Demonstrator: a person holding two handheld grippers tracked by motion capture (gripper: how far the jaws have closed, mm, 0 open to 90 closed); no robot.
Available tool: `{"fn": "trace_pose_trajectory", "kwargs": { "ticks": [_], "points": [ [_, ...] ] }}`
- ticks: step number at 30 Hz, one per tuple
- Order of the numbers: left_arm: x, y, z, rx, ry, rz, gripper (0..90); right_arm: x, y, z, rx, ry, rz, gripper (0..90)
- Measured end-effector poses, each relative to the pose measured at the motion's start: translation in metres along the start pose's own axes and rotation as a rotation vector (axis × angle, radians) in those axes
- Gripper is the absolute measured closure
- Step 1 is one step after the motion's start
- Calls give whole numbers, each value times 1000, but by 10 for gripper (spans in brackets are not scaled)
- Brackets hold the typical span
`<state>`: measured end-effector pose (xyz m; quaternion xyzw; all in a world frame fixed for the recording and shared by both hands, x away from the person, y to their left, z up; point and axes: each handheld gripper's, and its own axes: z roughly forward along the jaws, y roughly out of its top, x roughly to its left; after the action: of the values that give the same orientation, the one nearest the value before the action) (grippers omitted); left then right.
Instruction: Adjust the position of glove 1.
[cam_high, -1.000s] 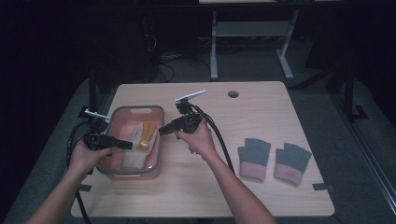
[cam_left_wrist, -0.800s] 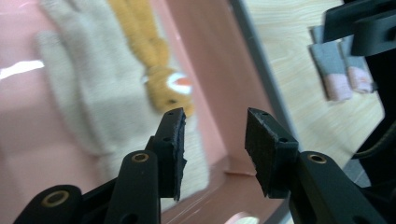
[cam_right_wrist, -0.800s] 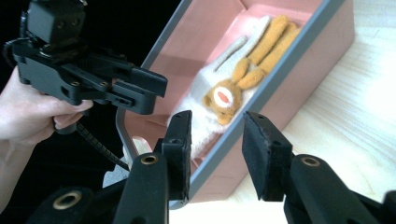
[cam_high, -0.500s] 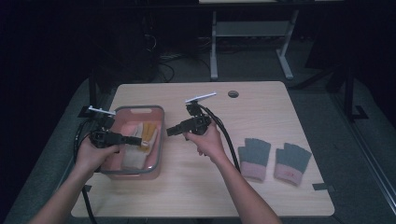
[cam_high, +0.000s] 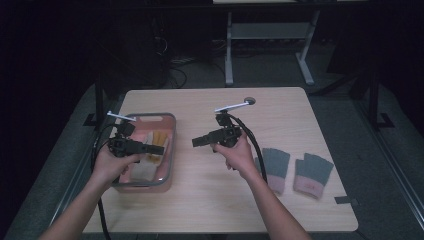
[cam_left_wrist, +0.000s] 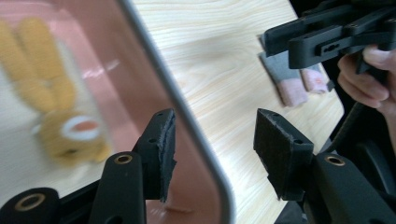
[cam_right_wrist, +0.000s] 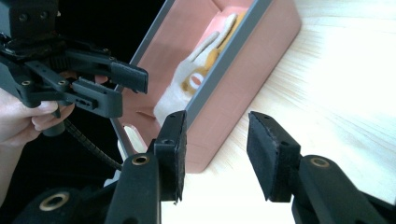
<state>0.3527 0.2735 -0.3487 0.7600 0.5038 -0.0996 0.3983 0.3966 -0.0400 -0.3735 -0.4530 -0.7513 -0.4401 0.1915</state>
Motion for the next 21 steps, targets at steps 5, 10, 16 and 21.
{"fn": "trace_pose_trajectory", "kwargs": {
  "ticks": [5, 10, 16, 21],
  "points": [
    [-12, 2, 10, -3, -2, 24, 476, -7, -7, -12, -23, 0, 16, 569],
    [-22, 4, 17, -8, -10, 39, 473, -13, -14, -23, -35, -9, 28, 558],
    [-34, 5, 24, -31, -23, 46, 465, -22, -25, -40, -69, -4, 52, 550],
    [-42, 6, 32, -22, -33, 62, 449, -32, -35, -55, -92, -23, 68, 538]
  ]
}}
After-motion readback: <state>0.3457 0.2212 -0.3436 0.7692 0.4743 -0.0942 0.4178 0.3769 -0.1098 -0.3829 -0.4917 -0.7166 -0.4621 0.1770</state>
